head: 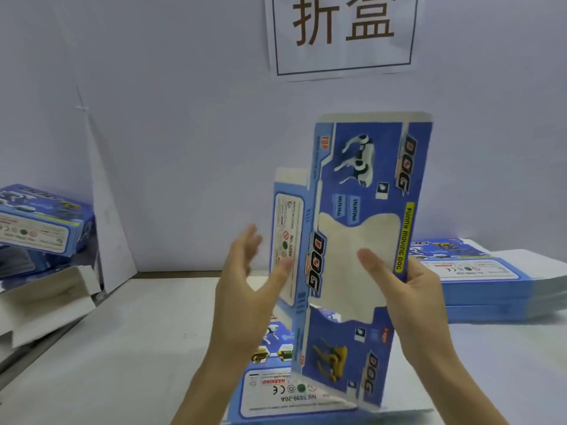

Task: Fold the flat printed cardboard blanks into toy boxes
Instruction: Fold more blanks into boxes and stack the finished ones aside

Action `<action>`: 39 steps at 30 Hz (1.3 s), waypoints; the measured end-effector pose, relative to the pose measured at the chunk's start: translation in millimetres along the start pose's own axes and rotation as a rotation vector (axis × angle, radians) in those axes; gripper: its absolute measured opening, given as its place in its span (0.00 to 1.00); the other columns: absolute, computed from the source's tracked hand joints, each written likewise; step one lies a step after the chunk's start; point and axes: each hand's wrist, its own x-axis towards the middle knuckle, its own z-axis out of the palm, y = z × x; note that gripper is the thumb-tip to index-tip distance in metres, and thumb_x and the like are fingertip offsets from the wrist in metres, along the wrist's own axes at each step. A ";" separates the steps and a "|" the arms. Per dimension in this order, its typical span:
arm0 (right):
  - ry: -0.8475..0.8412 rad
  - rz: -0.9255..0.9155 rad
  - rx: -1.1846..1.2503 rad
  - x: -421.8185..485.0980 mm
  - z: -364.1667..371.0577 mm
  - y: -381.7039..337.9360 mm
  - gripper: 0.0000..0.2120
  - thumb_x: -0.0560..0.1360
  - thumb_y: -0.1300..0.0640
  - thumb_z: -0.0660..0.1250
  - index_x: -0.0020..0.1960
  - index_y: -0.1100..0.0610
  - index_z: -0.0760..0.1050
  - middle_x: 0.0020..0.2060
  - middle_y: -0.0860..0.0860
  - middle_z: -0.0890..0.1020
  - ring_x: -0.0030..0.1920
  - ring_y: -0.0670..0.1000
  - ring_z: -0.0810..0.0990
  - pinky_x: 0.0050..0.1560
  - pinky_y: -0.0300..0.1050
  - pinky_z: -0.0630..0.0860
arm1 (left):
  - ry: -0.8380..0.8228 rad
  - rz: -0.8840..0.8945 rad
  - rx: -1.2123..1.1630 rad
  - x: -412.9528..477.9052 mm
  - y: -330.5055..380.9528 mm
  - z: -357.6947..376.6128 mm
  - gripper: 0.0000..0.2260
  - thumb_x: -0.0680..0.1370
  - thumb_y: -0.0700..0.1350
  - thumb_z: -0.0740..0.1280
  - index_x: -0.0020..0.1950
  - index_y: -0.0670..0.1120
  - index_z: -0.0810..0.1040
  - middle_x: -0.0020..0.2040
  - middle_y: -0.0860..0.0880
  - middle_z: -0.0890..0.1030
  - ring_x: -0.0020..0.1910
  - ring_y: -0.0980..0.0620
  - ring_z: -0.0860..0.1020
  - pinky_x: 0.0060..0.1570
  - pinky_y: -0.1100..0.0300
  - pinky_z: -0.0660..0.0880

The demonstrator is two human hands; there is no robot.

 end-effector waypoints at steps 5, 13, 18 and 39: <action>-0.422 -0.259 -0.366 -16.3 9.8 -7.8 0.25 0.69 0.37 0.68 0.65 0.41 0.75 0.63 0.36 0.77 0.66 0.39 0.73 0.64 0.37 0.70 | -0.391 -0.021 -0.187 -10.9 7.4 6.5 0.45 0.60 0.72 0.70 0.74 0.66 0.59 0.69 0.67 0.69 0.66 0.69 0.69 0.60 0.63 0.71; -0.330 -0.435 -0.545 -13.6 14.9 -22.6 0.25 0.75 0.42 0.65 0.70 0.37 0.63 0.70 0.35 0.67 0.72 0.39 0.62 0.71 0.43 0.64 | -0.003 -0.247 -0.543 8.3 -3.4 -13.6 0.17 0.65 0.55 0.71 0.51 0.50 0.80 0.44 0.46 0.86 0.40 0.45 0.85 0.33 0.54 0.81; -0.146 -0.070 -0.231 5.1 6.1 -32.0 0.38 0.65 0.35 0.73 0.71 0.37 0.62 0.64 0.35 0.73 0.67 0.44 0.72 0.67 0.51 0.70 | -0.141 -0.275 -0.620 7.6 -6.3 -23.4 0.17 0.63 0.55 0.78 0.49 0.50 0.85 0.46 0.41 0.85 0.39 0.43 0.85 0.34 0.53 0.81; -0.376 0.000 0.279 7.5 -1.9 -21.9 0.24 0.75 0.44 0.53 0.54 0.59 0.80 0.44 0.54 0.82 0.46 0.50 0.81 0.48 0.43 0.80 | -0.296 0.301 0.142 1.2 9.0 -34.7 0.42 0.61 0.50 0.79 0.68 0.57 0.58 0.63 0.74 0.66 0.61 0.72 0.70 0.47 0.77 0.71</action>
